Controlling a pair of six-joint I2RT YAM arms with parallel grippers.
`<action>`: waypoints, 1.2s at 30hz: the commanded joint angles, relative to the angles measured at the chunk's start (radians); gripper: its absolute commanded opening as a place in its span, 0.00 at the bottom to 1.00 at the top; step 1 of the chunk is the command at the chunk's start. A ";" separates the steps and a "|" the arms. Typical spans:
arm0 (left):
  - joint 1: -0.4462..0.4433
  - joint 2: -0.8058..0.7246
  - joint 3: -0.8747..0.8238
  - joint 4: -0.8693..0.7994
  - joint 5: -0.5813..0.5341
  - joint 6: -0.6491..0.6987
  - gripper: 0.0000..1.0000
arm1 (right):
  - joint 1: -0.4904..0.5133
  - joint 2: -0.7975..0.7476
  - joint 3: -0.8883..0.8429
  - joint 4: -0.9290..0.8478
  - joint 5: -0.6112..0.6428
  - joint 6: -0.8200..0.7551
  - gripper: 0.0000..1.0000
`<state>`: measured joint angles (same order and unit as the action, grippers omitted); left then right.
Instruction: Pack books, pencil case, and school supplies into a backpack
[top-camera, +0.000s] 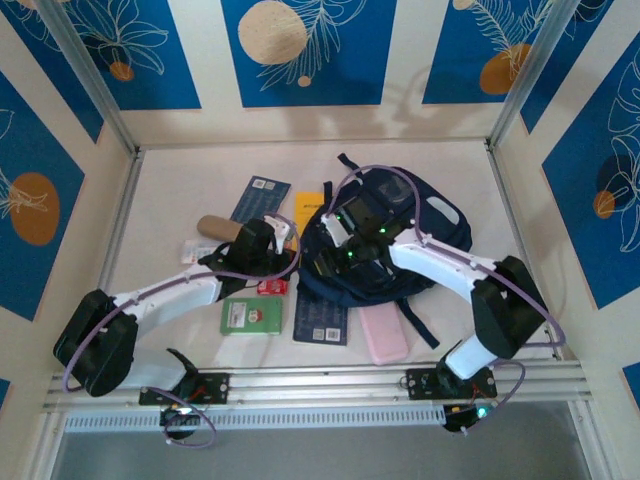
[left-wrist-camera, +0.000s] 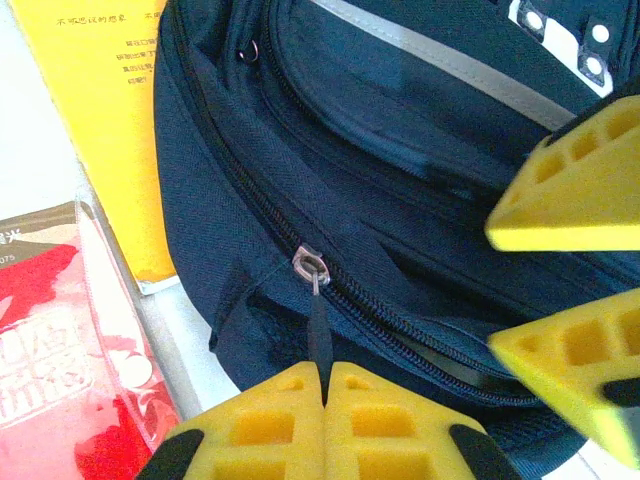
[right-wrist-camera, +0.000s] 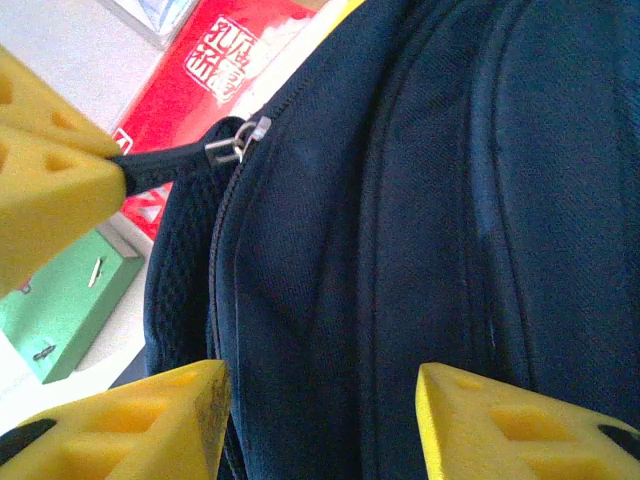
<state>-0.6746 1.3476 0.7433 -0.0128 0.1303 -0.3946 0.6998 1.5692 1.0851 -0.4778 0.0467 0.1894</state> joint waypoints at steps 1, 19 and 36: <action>-0.006 -0.022 -0.008 0.033 0.037 -0.017 0.00 | 0.021 0.040 0.032 0.020 0.003 -0.024 0.53; -0.006 0.002 0.026 0.013 -0.035 0.015 0.00 | 0.003 -0.048 0.059 -0.017 0.068 -0.077 0.00; 0.036 0.115 0.149 0.077 -0.182 0.081 0.00 | -0.013 -0.287 0.044 -0.197 0.026 -0.202 0.00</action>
<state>-0.6666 1.4460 0.8631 0.0254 -0.0086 -0.3359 0.6922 1.3373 1.1187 -0.6289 0.0910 0.0338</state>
